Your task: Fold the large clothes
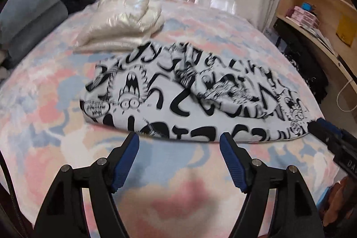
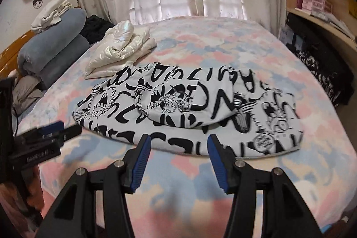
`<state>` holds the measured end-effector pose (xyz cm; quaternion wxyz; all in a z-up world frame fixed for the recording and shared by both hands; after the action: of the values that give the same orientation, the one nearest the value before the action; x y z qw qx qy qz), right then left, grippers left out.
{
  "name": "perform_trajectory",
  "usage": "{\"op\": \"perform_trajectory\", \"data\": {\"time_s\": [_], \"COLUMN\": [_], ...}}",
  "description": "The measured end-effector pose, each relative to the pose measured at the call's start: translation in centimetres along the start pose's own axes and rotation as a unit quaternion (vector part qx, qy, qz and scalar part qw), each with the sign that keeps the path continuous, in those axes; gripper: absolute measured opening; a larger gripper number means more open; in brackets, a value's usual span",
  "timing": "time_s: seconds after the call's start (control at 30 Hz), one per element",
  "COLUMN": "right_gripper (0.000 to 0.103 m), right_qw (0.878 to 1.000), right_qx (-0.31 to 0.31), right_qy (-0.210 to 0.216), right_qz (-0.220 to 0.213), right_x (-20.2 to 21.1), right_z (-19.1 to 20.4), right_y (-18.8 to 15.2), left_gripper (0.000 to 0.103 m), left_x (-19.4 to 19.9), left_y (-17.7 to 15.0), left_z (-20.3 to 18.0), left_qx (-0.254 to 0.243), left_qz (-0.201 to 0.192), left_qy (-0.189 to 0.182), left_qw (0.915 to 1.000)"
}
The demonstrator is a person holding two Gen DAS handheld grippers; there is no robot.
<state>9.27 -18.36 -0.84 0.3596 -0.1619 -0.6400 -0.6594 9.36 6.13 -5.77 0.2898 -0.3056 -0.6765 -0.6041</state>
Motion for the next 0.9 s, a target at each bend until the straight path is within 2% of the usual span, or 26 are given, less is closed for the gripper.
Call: {"op": "perform_trajectory", "data": {"time_s": [0.2, 0.33, 0.43, 0.77, 0.9], "right_gripper": [0.053, 0.053, 0.053, 0.053, 0.053], "right_qw": [1.000, 0.999, 0.998, 0.997, 0.997], "right_qx": [-0.012, -0.022, -0.043, -0.052, -0.051], "right_qy": [0.020, 0.023, 0.030, 0.053, 0.057], "right_qz": [-0.016, -0.027, -0.036, -0.030, -0.024], "right_x": [-3.5, -5.6, -6.9, -11.1, -12.4], "right_z": [0.1, 0.1, -0.1, 0.8, 1.0], "right_y": [1.6, 3.2, 3.8, 4.0, 4.5], "left_gripper": [0.074, 0.075, 0.075, 0.082, 0.092], "left_x": [-5.3, -8.6, -10.4, -12.0, -12.8], "left_y": [-0.8, -1.3, -1.3, -0.9, -0.5], "left_z": [3.1, 5.4, 6.5, 6.8, 7.2], "left_qx": [0.063, 0.130, 0.167, 0.170, 0.177], "left_qz": [0.057, 0.085, 0.091, 0.072, 0.078], "left_qy": [-0.012, -0.023, -0.035, -0.045, -0.059], "left_qw": [0.9963, 0.9876, 0.9812, 0.9818, 0.9795]}}
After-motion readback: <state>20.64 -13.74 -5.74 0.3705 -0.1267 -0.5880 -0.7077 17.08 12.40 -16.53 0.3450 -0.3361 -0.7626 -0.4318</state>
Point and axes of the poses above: each gripper's, at about its wrist camera, not at the fingertips, and x roughly against the way its jaws point, z to its left, y to its top, the point moved 1 cm from there along -x, roughly the way its jaws point, and after that the axes turned 5 degrees about y, right-handed, at the moved point
